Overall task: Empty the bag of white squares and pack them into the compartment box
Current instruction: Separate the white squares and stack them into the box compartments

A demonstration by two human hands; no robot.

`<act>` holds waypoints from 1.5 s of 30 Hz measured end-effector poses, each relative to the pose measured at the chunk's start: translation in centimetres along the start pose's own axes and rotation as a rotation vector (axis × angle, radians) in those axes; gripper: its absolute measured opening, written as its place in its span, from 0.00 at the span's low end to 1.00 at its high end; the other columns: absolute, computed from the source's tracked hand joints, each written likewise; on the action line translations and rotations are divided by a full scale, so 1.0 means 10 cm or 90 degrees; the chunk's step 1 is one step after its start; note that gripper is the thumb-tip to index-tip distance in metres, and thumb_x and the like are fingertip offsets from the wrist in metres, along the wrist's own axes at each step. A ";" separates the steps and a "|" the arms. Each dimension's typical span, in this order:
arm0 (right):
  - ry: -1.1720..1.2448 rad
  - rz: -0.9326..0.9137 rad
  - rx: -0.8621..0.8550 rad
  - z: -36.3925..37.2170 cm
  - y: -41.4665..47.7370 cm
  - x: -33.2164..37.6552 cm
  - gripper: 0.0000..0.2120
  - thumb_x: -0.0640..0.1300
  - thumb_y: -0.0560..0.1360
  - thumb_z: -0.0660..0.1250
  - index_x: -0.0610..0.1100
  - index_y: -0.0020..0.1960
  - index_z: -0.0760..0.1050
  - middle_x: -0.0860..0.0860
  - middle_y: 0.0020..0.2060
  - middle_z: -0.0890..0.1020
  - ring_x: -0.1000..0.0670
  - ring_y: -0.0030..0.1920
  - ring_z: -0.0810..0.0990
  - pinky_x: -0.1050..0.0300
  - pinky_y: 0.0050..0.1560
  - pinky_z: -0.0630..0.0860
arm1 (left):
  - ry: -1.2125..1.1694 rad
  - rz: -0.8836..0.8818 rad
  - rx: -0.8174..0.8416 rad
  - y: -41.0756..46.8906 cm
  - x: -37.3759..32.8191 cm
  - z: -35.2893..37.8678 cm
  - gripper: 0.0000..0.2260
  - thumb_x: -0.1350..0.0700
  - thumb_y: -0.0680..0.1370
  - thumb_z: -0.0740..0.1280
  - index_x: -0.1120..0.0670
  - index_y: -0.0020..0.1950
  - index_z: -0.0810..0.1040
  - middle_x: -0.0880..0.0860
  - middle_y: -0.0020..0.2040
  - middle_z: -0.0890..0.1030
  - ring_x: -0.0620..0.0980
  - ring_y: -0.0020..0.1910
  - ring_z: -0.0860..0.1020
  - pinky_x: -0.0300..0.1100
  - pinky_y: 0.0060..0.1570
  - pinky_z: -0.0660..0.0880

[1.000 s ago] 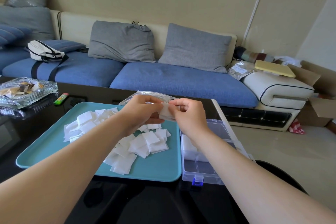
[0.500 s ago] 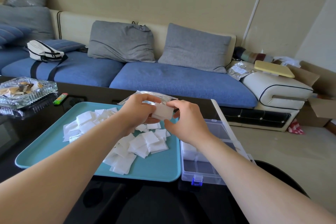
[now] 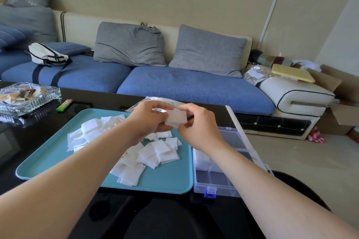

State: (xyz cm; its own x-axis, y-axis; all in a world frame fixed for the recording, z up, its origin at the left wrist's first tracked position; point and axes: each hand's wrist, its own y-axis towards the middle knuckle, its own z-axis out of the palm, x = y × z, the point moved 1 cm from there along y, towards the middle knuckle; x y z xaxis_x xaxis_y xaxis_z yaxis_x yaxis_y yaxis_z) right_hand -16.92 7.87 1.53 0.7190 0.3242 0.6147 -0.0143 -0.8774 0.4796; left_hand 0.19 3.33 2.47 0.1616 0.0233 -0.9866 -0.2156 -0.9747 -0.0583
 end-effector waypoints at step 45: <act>0.076 0.181 -0.050 0.04 0.05 0.05 0.02 0.42 0.70 0.76 0.48 0.41 0.87 0.55 0.32 0.86 0.55 0.36 0.85 0.54 0.43 0.85 | 0.093 0.047 -0.107 0.02 0.01 -0.02 0.07 0.60 0.79 0.74 0.51 0.55 0.83 0.52 0.51 0.85 0.52 0.50 0.85 0.51 0.52 0.85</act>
State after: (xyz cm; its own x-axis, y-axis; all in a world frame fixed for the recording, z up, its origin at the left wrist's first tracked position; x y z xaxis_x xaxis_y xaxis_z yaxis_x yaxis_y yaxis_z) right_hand -16.33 7.44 1.82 0.5918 0.1135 0.7980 -0.2599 -0.9103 0.3222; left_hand 0.33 3.09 2.42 0.2922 -0.0703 -0.9538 -0.0711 -0.9961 0.0517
